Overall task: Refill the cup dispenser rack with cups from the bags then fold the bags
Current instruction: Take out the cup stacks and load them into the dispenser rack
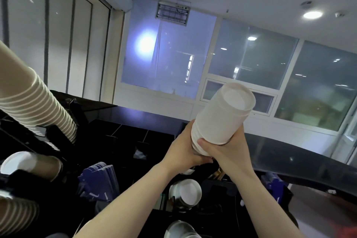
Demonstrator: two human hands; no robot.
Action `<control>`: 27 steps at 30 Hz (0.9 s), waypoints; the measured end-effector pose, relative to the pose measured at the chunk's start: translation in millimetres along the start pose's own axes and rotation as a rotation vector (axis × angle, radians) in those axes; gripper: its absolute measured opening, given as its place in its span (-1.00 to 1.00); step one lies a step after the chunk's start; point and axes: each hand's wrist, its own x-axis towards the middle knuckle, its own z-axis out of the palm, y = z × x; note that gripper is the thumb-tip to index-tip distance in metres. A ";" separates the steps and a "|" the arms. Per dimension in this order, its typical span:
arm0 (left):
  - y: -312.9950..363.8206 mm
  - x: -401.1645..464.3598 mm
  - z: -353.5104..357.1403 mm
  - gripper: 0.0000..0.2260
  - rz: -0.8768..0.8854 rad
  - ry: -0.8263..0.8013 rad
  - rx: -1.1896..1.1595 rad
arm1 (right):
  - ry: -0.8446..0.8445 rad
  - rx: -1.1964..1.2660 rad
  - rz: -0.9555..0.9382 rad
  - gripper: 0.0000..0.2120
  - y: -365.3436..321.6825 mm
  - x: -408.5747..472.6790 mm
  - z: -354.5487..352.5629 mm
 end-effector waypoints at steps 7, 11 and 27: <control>-1.1 0.3 2.0 -0.11 -0.019 0.016 -0.015 | 0.062 -0.017 0.004 -0.25 -5.7 -3.6 2.1; 1.3 0.4 0.8 -0.14 -0.013 0.008 -0.002 | 0.103 0.001 0.011 -0.27 -10.4 -7.9 4.9; 0.5 -38.5 -10.3 -0.13 0.019 0.088 0.111 | 0.218 0.228 -0.166 -0.42 -51.5 -46.8 -49.8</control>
